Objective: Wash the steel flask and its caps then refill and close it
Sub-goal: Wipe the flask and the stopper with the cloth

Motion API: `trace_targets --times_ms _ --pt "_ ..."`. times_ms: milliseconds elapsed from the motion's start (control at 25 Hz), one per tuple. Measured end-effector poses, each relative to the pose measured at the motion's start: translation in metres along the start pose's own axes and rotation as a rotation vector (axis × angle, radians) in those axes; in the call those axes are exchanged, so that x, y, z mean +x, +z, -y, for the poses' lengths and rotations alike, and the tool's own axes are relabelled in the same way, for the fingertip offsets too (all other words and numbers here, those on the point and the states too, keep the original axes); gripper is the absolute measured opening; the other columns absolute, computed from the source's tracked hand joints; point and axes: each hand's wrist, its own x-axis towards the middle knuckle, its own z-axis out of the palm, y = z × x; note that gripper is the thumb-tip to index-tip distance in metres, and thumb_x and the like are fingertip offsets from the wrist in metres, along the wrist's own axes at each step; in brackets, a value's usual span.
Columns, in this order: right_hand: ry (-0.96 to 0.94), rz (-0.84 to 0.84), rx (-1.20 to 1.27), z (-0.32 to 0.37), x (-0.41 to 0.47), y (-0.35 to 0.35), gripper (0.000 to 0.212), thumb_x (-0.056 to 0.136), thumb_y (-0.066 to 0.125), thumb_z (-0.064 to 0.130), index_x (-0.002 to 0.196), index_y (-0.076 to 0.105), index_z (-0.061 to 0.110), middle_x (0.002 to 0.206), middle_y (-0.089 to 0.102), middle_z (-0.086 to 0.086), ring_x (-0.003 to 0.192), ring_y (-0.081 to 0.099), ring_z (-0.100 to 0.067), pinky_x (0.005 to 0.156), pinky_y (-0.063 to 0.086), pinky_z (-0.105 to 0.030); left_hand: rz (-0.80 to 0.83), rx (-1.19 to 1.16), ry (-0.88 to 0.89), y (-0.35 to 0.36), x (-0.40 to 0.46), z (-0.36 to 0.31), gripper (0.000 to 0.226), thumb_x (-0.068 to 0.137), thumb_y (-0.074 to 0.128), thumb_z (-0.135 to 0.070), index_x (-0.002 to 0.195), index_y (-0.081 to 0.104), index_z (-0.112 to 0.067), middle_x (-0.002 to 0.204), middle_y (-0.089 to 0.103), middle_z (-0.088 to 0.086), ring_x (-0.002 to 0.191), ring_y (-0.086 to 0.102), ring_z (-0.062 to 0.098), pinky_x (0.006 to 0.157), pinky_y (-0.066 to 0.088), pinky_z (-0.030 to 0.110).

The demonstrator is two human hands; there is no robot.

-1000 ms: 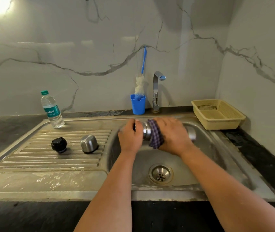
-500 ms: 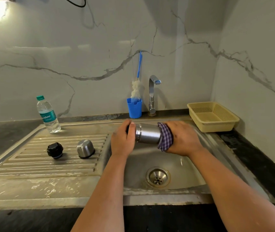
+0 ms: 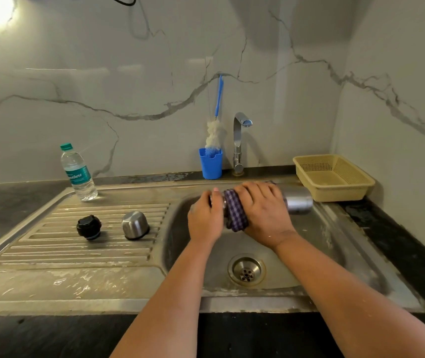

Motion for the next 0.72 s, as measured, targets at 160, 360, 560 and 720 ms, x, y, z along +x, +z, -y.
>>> trace_targets --times_ms 160,360,560,720 --pt "0.018 0.145 0.082 -0.009 0.009 -0.008 0.08 0.065 0.07 0.062 0.13 0.042 0.024 0.122 0.052 0.004 0.112 0.049 -0.015 0.101 0.039 -0.035 -0.008 0.023 0.1 0.001 0.002 -0.002 0.027 0.105 0.041 -0.036 0.086 0.057 -0.026 0.074 0.059 -0.012 0.069 0.057 0.001 0.067 0.043 0.015" --pt "0.371 0.289 0.483 -0.07 -0.007 -0.036 0.091 0.042 0.084 0.066 0.118 0.054 0.027 0.107 0.059 0.012 0.097 0.054 -0.008 0.085 0.045 -0.029 0.109 -0.194 -0.187 -0.019 0.02 0.02 0.036 0.104 0.037 -0.045 0.109 0.062 -0.02 0.095 0.063 0.003 0.08 0.057 0.011 0.071 0.048 0.029" --pt "0.975 0.154 1.411 -0.07 -0.012 -0.024 0.108 0.047 0.069 0.082 0.133 0.045 0.023 0.117 0.062 -0.005 0.108 0.06 -0.026 0.099 0.046 -0.045 0.128 -0.358 -0.473 -0.015 0.018 0.021 0.042 0.104 0.036 -0.044 0.115 0.057 -0.01 0.085 0.058 0.005 0.064 0.048 0.011 0.052 0.04 0.023" --pt "0.925 0.474 1.328 -0.071 -0.012 -0.03 0.075 0.057 0.086 0.036 0.123 0.05 0.023 0.107 0.068 -0.004 0.098 0.066 -0.023 0.084 0.053 -0.037 0.138 -0.326 -0.566 -0.013 0.015 0.025 0.047 0.103 0.037 -0.049 0.12 0.055 -0.009 0.087 0.058 0.006 0.063 0.048 0.011 0.051 0.041 0.021"
